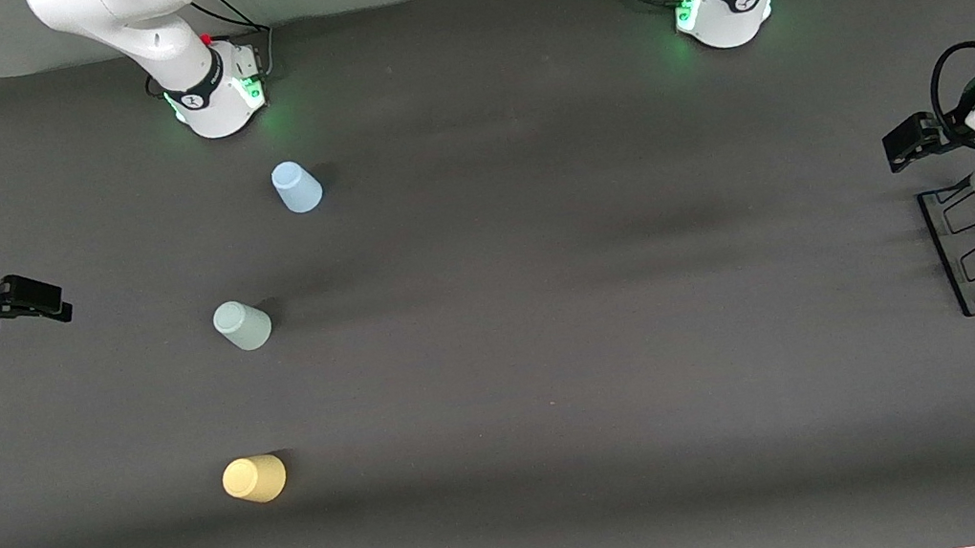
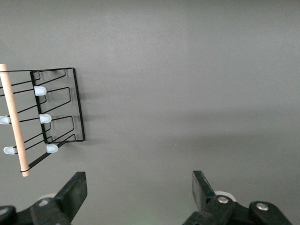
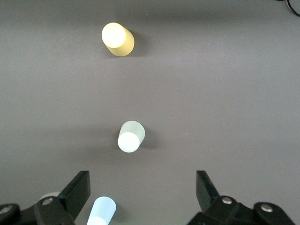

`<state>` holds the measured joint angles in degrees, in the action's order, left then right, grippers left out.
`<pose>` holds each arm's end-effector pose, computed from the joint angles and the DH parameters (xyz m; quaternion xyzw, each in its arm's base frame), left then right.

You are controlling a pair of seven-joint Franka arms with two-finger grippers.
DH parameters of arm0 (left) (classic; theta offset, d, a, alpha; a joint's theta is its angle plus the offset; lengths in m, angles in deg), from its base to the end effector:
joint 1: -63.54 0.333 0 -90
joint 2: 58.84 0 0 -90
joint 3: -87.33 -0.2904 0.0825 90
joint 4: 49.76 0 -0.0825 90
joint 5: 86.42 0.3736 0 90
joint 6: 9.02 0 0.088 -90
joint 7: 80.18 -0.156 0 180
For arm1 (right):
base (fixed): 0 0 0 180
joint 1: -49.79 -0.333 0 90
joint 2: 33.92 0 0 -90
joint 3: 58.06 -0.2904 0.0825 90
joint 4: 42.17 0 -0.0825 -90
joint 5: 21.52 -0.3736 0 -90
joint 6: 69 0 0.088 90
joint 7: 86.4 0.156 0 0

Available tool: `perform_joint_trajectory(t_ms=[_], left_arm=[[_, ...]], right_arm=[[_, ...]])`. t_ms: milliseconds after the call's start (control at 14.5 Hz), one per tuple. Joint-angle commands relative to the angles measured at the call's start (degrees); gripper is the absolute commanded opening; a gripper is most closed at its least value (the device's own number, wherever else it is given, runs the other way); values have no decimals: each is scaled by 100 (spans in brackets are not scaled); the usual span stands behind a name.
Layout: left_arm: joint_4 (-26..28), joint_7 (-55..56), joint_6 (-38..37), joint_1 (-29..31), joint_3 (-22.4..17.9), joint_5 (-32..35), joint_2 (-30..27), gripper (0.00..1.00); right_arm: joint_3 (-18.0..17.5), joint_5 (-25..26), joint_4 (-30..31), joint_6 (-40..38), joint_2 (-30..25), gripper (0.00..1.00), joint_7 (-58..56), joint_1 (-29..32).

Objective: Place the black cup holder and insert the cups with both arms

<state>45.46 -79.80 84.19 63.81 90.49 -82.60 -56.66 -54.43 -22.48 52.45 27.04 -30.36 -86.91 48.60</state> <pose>0.5508 -0.0174 0.4921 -0.9985 0.0250 0.0356 0.0332 0.5636 -0.0209 0.4871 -0.9996 0.0179 0.0184 0.0068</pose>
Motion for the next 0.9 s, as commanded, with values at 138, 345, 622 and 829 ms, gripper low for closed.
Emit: perform_joint_trajectory(t_ms=[138,345,622,829], left_arm=[[-31,-47,-32,-27,-35,5,-34,100],[-31,-47,-32,-27,-35,14,-34,100],[-39,-64,-40,-27,-35,5,-25,100],[-75,-73,-76,113,-35,23,-25,100]], right_arm=[[50,52,-31,108,30,100,-46,-74],[50,52,-40,108,22,100,-46,-74],[50,52,-40,108,22,100,-46,-83],[41,61,-40,117,22,100,-46,-83]])
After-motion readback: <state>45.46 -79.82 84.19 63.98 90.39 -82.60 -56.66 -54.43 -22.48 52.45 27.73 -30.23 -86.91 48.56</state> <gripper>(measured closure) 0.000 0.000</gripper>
